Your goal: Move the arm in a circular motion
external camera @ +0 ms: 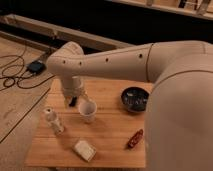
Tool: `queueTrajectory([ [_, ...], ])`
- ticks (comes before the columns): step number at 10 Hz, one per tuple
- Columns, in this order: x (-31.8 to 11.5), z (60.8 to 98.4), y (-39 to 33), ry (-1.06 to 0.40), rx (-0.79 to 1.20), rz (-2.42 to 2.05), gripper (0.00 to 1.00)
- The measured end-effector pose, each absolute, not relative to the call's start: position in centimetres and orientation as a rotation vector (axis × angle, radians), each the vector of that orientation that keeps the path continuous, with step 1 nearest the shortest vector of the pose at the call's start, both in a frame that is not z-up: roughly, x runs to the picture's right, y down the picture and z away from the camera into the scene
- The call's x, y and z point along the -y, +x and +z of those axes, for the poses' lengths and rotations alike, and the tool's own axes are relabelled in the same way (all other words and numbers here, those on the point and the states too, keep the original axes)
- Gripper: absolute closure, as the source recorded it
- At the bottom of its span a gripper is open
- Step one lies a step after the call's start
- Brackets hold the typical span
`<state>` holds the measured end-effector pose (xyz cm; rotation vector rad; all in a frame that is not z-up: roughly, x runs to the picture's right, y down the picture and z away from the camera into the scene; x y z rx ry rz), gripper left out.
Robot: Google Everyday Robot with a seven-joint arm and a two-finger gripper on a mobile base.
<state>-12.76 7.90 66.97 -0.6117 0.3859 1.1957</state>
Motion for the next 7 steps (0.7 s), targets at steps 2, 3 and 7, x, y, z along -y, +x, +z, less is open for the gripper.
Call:
queueTrajectory([
  [2,-9.6,66.8,-10.3,-0.633,-0.437,1.238,0.35],
  [3,-10.3,67.0,-8.7,-0.639,-0.458,1.281,0.35],
  [7,-11.0,67.1,-6.7,-0.653,-0.476,1.353,0.35],
])
